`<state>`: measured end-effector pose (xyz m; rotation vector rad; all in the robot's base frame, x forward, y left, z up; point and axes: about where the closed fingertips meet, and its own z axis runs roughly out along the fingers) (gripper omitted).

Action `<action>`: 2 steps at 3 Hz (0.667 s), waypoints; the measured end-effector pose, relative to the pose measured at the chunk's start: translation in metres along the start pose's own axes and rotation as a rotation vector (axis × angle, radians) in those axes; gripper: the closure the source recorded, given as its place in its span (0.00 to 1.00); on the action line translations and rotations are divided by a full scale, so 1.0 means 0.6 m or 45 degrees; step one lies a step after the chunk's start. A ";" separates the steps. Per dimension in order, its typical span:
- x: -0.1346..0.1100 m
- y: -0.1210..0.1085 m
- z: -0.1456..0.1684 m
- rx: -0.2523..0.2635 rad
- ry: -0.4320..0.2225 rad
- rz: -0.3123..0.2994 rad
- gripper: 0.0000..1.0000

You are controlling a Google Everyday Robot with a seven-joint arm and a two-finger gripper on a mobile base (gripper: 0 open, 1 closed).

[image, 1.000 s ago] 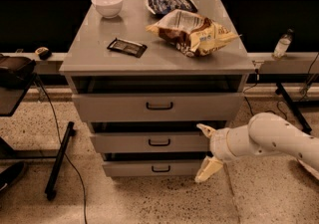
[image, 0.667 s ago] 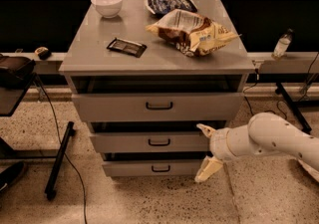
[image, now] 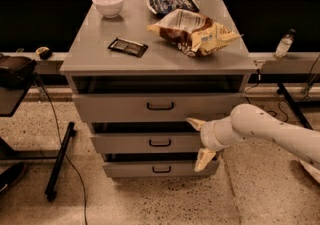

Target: Open middle drawer

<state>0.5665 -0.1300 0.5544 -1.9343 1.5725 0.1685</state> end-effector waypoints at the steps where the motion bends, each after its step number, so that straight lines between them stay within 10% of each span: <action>1: 0.043 -0.006 0.036 -0.041 0.055 -0.071 0.00; 2: 0.159 0.003 0.075 -0.089 0.158 -0.038 0.00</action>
Offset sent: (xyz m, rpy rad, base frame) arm 0.0468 -0.0943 -0.1025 -0.2138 0.0741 0.0081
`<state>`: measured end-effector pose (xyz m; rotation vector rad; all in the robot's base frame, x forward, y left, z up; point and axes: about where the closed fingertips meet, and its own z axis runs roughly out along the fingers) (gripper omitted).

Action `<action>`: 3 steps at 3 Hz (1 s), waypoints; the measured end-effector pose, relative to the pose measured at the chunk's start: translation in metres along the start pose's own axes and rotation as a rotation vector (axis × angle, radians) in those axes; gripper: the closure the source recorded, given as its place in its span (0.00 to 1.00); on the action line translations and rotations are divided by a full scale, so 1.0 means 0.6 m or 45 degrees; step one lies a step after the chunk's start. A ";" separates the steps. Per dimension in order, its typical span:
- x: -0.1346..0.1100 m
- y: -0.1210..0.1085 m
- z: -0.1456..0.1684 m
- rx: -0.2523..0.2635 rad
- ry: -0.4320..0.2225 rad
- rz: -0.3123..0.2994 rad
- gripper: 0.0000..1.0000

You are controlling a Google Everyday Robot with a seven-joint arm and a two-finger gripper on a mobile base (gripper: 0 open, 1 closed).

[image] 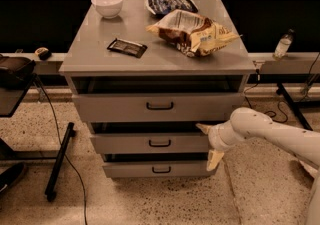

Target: Open middle drawer

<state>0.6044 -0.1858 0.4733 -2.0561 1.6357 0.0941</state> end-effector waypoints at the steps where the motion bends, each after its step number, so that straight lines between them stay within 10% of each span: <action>1: 0.003 -0.001 0.004 -0.005 0.005 0.004 0.00; 3: 0.036 -0.031 0.066 -0.073 0.077 0.071 0.15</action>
Offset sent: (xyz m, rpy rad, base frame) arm 0.0331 0.0021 -0.0203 -0.0820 0.0558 -0.0422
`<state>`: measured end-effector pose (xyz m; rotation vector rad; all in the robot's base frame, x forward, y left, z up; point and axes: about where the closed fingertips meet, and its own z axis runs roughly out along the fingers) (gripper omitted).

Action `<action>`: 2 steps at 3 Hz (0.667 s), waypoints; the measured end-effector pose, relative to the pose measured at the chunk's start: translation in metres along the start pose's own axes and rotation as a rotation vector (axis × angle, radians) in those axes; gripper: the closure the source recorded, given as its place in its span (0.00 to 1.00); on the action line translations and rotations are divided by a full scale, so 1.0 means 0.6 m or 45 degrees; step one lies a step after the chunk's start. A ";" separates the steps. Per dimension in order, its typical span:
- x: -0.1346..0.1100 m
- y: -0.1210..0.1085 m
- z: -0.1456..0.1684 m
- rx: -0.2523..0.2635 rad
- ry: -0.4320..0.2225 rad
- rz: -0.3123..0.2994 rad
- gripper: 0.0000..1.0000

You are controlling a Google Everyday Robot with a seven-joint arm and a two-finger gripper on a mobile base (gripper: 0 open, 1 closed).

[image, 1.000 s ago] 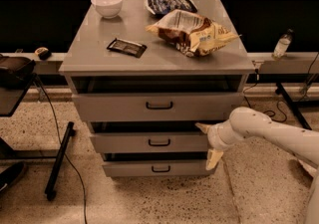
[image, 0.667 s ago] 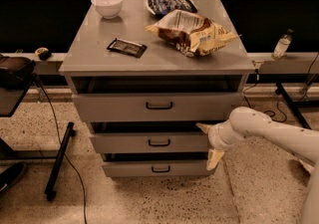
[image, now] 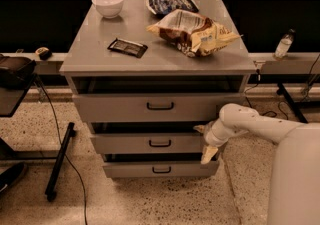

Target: Open middle drawer

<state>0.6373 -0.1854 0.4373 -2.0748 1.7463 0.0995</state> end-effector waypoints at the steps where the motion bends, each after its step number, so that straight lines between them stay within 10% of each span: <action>1: 0.009 0.001 0.025 -0.029 0.024 0.022 0.20; 2: 0.010 0.013 0.023 -0.028 0.045 0.042 0.23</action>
Offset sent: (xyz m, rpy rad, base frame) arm -0.0142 -0.0059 -0.0138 -0.0499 0.0273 -0.0579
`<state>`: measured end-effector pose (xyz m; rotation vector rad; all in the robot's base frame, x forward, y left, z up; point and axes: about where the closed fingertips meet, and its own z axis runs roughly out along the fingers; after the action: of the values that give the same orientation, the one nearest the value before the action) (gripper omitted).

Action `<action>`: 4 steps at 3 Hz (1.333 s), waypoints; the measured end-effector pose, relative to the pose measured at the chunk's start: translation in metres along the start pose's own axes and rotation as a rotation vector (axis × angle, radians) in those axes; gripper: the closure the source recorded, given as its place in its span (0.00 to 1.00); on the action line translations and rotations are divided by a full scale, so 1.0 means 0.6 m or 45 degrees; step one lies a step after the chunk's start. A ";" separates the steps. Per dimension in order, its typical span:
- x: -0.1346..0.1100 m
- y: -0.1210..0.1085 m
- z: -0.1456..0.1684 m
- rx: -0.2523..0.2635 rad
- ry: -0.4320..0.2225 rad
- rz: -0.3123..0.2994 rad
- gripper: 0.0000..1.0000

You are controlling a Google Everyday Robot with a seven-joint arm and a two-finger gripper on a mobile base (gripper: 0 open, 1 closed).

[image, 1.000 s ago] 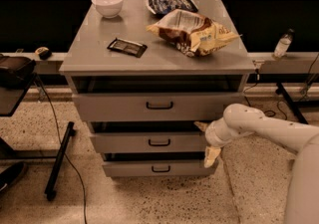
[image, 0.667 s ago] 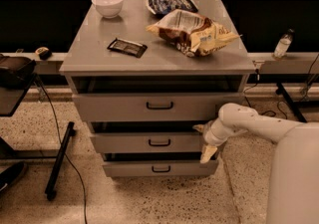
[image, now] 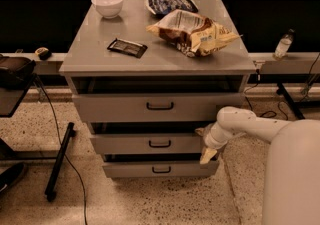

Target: Open middle drawer

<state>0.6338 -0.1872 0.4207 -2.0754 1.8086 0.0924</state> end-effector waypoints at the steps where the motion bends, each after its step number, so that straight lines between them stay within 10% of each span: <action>1: -0.014 0.033 -0.017 -0.013 0.000 0.005 0.27; 4: -0.059 0.196 -0.056 -0.178 -0.082 0.138 0.26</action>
Offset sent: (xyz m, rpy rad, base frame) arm -0.1087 0.0035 0.0255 0.0191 0.1236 0.0049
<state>0.5077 -0.1763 0.4336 -2.0399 1.9242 0.3196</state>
